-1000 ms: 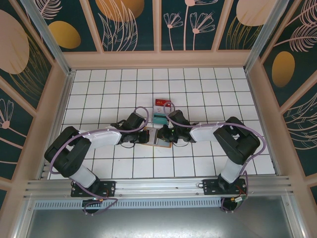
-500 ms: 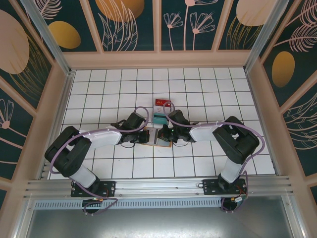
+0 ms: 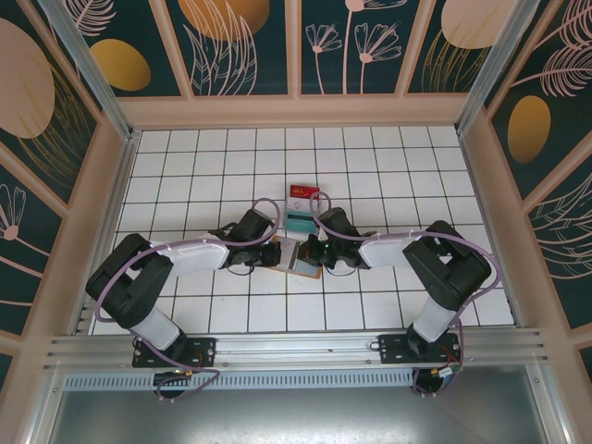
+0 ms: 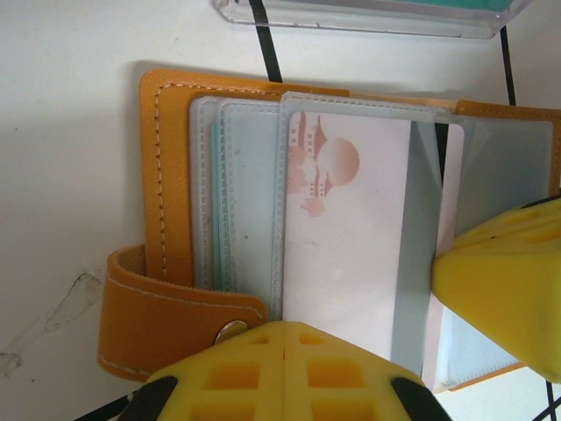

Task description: Take the credit cards out of the card holder

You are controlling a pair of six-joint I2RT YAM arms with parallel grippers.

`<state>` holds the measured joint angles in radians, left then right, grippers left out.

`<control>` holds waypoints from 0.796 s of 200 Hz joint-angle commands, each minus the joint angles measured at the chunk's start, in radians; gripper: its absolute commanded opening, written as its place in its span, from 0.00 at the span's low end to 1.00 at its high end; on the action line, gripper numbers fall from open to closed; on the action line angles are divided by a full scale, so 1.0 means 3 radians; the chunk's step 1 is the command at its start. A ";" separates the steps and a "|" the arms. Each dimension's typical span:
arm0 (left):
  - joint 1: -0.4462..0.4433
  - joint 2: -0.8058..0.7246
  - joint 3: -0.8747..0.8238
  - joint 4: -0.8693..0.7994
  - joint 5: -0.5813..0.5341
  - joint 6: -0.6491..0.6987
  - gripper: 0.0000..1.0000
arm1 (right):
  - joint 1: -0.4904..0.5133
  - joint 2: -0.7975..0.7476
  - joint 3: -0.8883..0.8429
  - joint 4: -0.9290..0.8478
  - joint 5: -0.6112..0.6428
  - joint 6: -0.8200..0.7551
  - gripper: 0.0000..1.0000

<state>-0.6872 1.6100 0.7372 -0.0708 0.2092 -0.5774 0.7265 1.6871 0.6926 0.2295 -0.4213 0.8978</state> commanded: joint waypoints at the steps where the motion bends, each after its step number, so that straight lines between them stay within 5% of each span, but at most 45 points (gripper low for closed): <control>1: 0.0006 0.0115 -0.0043 -0.0265 -0.0136 -0.0013 0.00 | -0.0064 -0.0114 -0.0084 -0.0091 0.0044 -0.0013 0.00; 159: 0.0001 0.0105 -0.0044 -0.0265 -0.0124 -0.0013 0.00 | -0.0146 -0.0399 -0.0475 0.0092 0.0021 0.0050 0.00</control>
<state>-0.6872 1.6112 0.7372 -0.0708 0.2089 -0.5774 0.6952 1.6085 0.5880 0.2562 -0.4202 0.9051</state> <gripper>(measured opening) 0.066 0.050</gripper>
